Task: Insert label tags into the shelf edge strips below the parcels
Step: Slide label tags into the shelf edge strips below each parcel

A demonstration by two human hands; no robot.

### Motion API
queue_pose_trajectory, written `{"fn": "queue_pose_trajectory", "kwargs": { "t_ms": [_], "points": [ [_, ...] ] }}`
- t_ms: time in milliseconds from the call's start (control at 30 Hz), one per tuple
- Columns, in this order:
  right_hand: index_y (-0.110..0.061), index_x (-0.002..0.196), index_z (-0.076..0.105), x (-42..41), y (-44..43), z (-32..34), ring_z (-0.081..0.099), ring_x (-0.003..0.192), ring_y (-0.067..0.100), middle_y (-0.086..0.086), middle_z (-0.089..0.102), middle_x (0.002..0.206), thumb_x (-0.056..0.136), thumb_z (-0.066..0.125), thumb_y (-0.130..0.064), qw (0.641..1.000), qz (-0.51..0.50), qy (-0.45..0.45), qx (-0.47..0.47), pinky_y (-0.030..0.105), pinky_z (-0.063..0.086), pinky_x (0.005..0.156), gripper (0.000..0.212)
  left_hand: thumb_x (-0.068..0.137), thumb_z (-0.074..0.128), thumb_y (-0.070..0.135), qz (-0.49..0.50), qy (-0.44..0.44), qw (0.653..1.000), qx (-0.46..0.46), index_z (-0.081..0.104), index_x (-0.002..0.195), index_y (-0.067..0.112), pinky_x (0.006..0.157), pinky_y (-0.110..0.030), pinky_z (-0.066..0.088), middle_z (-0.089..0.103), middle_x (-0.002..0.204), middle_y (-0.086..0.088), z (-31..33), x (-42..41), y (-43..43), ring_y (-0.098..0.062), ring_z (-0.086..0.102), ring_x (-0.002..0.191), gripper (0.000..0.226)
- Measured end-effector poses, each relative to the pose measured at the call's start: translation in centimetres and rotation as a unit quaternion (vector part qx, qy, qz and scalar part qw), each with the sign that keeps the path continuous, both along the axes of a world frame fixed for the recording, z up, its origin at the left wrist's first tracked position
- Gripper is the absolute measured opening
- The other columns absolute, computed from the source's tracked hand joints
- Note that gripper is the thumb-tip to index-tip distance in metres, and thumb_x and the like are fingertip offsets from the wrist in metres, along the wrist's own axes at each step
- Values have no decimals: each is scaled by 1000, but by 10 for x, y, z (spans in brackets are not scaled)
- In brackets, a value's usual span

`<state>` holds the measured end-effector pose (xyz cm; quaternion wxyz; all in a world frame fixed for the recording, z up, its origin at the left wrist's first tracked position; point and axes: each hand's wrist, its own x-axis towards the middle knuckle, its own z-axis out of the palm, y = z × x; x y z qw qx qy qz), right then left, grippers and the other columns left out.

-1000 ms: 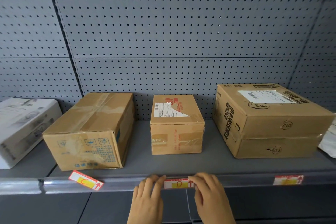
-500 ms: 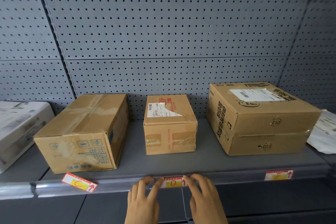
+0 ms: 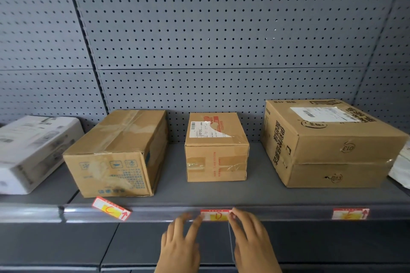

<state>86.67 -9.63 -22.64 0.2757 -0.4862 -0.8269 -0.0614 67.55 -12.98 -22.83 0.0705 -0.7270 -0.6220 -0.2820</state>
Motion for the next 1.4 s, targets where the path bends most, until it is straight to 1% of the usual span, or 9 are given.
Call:
{"fn": "queue_pose_trajectory", "kwargs": {
  "t_ms": [100,167,300,400,467,600,733,1033,1400],
  "points": [
    [-27,93,69,-6,-13,-21,50,101,16,-6,51,116,56,59,-11,992,102,68,18,28,49,81,41,38,60,33,-6,-4,1000,6,49,108,37,53,-22,48,43,106,5,-12,-14,-24,-13,44,87,71],
    [-43,89,63,-16,-26,-24,50,97,4,-21,49,110,63,52,-35,979,138,127,-76,15,45,79,29,47,40,39,15,14,1000,-8,46,97,40,54,-13,42,42,100,7,-17,-25,-41,-10,41,80,50],
    [-56,102,47,-46,-41,-46,33,114,-11,-43,24,111,54,26,-62,958,187,174,-128,-4,19,91,52,38,53,46,58,21,996,-65,51,78,37,46,-15,36,39,92,9,-19,-55,-60,-9,49,68,41],
    [-47,79,62,-92,-28,-23,48,97,-9,-37,37,100,63,44,-51,973,156,67,-158,-1,34,77,24,30,66,45,79,34,995,-57,44,82,37,50,-14,30,37,90,10,-10,-90,-60,-9,60,56,58],
    [-39,70,62,-117,-25,-16,50,86,-3,-23,46,98,63,51,-39,977,200,45,-53,9,45,67,12,48,56,40,85,11,996,-8,45,91,37,51,-17,36,40,95,11,2,-118,-59,-8,59,68,46],
    [-34,79,59,-170,-16,2,56,73,6,-12,60,82,51,68,-10,971,191,143,-8,17,44,64,38,70,44,27,94,-48,993,47,53,109,34,62,-29,46,47,106,12,34,-176,-42,-11,48,84,41],
    [-36,89,55,-220,-11,8,55,78,9,-11,61,86,66,54,-16,977,113,180,27,19,43,68,31,82,50,28,59,-34,996,61,50,114,33,67,-31,46,48,111,9,70,-224,-17,-16,49,87,33],
    [-28,96,57,-272,-20,9,49,88,13,-5,59,98,52,84,-5,986,-39,162,1,28,53,63,56,73,67,9,-87,10,996,-18,61,76,24,56,-30,43,62,77,5,79,-265,24,-21,59,76,17],
    [-33,78,59,-268,-6,36,52,71,10,-14,51,77,78,65,-19,999,-31,36,16,23,41,57,15,64,71,15,-103,17,994,2,57,69,27,55,-22,29,56,72,5,54,-279,13,-18,55,62,19]
  ]
}}
